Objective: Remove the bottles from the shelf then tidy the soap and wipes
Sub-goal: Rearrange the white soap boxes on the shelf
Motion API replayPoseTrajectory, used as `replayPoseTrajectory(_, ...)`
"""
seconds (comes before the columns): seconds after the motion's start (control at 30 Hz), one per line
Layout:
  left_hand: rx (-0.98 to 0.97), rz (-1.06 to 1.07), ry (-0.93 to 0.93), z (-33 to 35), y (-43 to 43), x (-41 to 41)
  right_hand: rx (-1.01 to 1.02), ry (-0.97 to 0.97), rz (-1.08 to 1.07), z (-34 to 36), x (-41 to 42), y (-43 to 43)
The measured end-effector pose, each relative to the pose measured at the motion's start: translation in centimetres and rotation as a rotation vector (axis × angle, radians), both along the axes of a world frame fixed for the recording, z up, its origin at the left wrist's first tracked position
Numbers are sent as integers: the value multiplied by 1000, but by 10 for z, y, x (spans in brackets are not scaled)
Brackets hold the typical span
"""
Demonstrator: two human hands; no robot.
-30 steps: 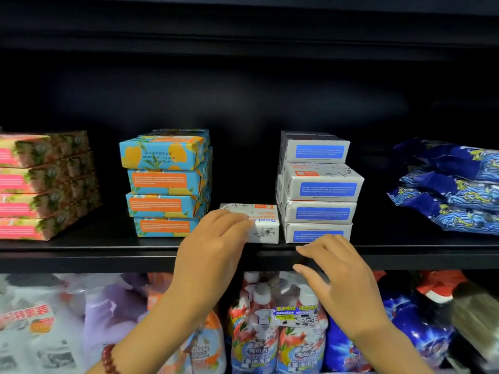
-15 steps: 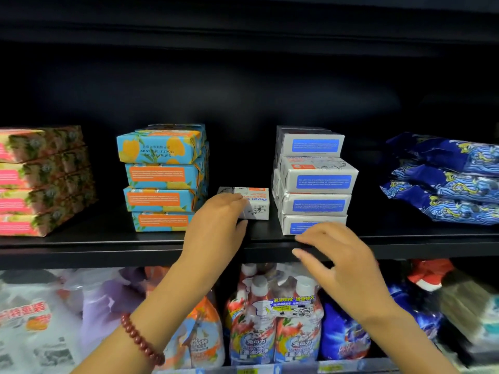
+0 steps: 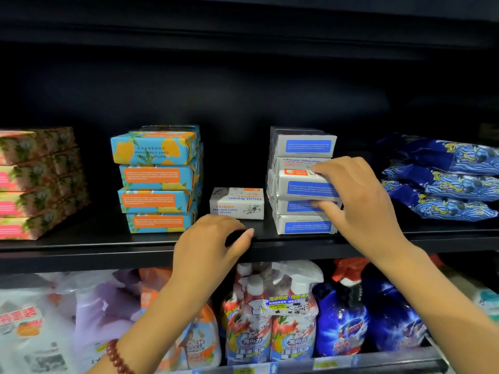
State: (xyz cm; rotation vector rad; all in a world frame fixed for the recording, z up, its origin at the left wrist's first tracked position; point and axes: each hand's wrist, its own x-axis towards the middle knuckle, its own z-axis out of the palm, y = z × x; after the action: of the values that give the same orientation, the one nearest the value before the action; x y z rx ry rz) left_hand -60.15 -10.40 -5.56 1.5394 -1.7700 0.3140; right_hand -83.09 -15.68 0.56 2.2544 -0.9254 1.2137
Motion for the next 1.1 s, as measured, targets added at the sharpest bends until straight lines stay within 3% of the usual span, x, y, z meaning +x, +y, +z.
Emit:
replayPoseTrajectory(0.07,-12,-20,105,5,4,-2,-82,-12,15,-4,0,3)
replayPoseTrajectory(0.17,-50,-198,585,30,14,-14,-210,-43,102,-10,0,10)
replayPoseTrajectory(0.27,213,-359,910,56,22,-24,-379,-39,180,-15,10,22)
replayPoseTrajectory(0.33,374,-482,934,62,26,-27,-430,-15,238,-16,19,28)
replayPoseTrajectory(0.4,365,-613,982,62,29,-27,-381,60,282,-13,22,33)
replayPoseTrajectory(0.47,243,-653,992,57,30,-23,-203,105,309,-8,19,38)
replayPoseTrajectory(0.6,47,-619,849,46,28,-16,270,-102,300,2,14,44)
replayPoseTrajectory(0.67,6,-644,813,42,27,-16,381,-123,340,4,17,42)
replayPoseTrajectory(0.83,-6,-663,686,45,30,-11,153,-148,367,-4,24,38)
replayPoseTrajectory(0.97,127,-561,780,49,31,-6,-159,-140,328,-14,30,35)
replayPoseTrajectory(1.1,110,-586,757,48,32,-7,-119,-49,392,-14,30,32)
